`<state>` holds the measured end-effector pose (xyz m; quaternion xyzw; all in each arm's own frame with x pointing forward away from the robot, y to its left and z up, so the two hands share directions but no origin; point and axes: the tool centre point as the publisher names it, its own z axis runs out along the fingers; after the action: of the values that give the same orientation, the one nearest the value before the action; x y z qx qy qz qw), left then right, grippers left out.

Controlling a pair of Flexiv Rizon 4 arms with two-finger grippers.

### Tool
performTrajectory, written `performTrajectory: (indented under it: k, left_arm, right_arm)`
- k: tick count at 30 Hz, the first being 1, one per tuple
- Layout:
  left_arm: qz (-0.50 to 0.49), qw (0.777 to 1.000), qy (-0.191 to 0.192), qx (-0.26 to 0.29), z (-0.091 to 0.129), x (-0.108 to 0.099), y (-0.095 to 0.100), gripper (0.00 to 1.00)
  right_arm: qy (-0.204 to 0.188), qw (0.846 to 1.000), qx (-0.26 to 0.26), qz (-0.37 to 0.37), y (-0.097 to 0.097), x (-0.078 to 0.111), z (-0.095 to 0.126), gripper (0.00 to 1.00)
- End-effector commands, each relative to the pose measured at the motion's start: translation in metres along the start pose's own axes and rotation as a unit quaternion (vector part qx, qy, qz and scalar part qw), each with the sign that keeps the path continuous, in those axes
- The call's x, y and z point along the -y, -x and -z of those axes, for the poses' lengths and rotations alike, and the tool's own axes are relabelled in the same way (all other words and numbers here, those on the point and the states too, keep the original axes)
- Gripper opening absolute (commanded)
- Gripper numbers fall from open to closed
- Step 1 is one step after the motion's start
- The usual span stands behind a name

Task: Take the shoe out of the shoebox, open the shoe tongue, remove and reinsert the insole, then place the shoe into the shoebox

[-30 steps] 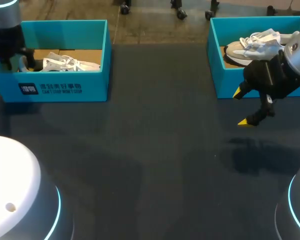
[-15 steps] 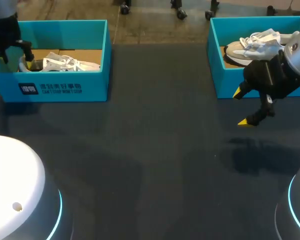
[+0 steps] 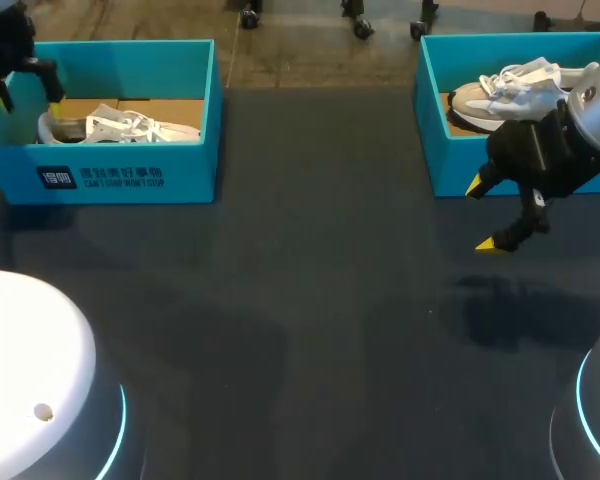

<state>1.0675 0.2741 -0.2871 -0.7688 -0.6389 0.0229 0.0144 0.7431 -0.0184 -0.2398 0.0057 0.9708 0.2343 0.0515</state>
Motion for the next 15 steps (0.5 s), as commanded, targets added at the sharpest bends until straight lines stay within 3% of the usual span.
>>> performTrajectory:
  k: [1, 15]
  left_arm:
    - [0.001, 1.0, 0.01, -0.002, 0.017, 0.01, 0.005, 1.0]
    - [0.031, 0.999, 0.022, -0.003, 0.041, 0.018, 0.011, 1.0]
  right_arm:
    - [-0.001, 1.0, 0.001, 0.0, -0.001, 0.0, 0.0, 1.0]
    - [-0.001, 1.0, 0.001, 0.0, -0.001, 0.0, 0.0, 1.0]
